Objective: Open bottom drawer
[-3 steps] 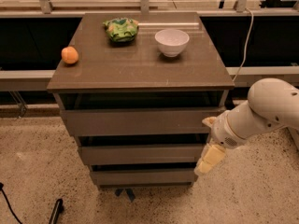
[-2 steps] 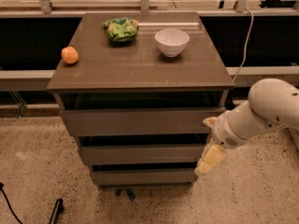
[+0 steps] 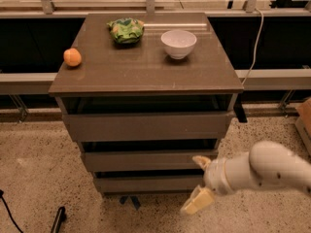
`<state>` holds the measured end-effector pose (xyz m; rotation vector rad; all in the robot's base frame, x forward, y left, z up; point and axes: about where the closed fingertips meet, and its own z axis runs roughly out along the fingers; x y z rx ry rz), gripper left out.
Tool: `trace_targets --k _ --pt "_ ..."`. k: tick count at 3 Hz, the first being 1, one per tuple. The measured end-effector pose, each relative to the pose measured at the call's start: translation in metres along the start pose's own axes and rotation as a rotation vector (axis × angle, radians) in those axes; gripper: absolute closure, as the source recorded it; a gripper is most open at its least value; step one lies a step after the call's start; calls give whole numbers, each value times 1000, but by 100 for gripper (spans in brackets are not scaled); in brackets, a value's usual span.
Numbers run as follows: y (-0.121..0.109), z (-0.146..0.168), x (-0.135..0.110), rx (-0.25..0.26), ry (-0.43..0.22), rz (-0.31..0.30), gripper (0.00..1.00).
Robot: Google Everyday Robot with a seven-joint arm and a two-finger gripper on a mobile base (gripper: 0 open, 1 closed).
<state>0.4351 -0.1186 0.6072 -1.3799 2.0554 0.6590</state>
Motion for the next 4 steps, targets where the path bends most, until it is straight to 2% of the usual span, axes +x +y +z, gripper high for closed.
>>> trace_targets --k 1,2,3,4 --pt "27 31 10 -20 -117 50 0" --pt "27 31 10 -20 -117 50 0" --pt "3 69 32 24 -84 17 0" --pt "-33 109 52 97 -82 -45 0"
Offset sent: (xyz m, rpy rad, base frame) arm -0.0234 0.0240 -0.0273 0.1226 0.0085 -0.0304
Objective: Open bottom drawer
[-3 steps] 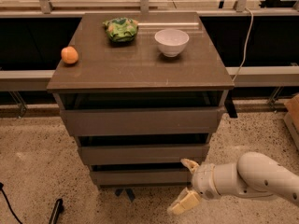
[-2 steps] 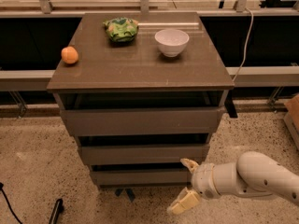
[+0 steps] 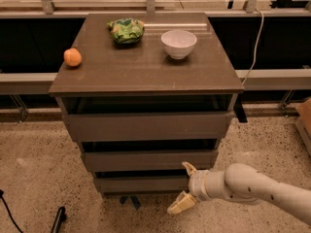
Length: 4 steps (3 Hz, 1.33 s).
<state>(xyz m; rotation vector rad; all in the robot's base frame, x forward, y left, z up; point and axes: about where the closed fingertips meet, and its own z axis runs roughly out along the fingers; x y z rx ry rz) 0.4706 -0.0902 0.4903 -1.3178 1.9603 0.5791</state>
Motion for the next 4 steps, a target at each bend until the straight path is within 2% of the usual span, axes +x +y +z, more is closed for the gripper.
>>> trace_targets --k 1,2,3,4 --pt "-4 7 4 15 -4 1 0" --pt "-5 17 10 74 42 -21 0" --pt "19 38 38 159 60 -272 0" --pt "8 35 33 186 61 -271 0"
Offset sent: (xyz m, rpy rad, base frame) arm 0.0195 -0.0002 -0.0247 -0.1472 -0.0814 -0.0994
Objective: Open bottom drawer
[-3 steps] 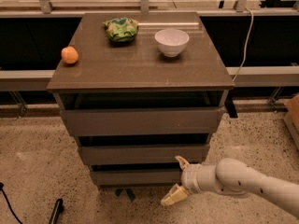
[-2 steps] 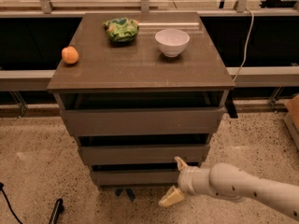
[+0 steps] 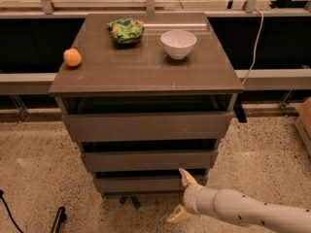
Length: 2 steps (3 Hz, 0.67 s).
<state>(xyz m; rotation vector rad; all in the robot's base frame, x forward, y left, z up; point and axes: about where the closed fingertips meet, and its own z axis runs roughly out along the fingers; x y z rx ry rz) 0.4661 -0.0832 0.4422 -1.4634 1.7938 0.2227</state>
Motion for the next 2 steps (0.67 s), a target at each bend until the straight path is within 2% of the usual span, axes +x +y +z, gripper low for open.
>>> trace_targets --k 1,2 --pt "-2 6 3 -13 26 -32 0" --pt "-11 35 21 -72 56 -138 0"
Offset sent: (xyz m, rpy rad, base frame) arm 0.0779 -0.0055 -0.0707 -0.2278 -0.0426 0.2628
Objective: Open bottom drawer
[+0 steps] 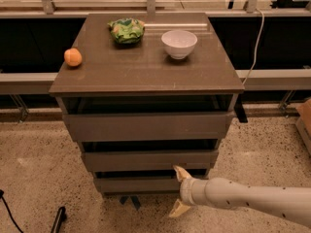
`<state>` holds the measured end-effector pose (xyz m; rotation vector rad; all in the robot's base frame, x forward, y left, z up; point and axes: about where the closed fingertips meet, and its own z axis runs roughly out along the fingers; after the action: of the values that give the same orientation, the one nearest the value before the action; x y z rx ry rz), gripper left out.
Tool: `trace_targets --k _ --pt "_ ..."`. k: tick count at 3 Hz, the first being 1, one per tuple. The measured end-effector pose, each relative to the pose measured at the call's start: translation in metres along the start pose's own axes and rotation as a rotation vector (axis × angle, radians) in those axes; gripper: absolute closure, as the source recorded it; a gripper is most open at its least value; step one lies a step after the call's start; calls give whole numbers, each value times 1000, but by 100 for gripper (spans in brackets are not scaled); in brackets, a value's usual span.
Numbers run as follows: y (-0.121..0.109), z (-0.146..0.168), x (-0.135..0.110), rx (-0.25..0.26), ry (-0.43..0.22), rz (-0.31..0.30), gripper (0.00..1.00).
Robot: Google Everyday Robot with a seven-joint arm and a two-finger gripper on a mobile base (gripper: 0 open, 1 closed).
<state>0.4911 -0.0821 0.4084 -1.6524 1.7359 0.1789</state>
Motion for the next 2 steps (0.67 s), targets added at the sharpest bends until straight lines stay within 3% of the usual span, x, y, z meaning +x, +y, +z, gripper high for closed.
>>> trace_targets --k 1,2 --pt "-17 28 22 -35 -2 -95 0" --pt "-24 49 42 -61 -51 -120 0"
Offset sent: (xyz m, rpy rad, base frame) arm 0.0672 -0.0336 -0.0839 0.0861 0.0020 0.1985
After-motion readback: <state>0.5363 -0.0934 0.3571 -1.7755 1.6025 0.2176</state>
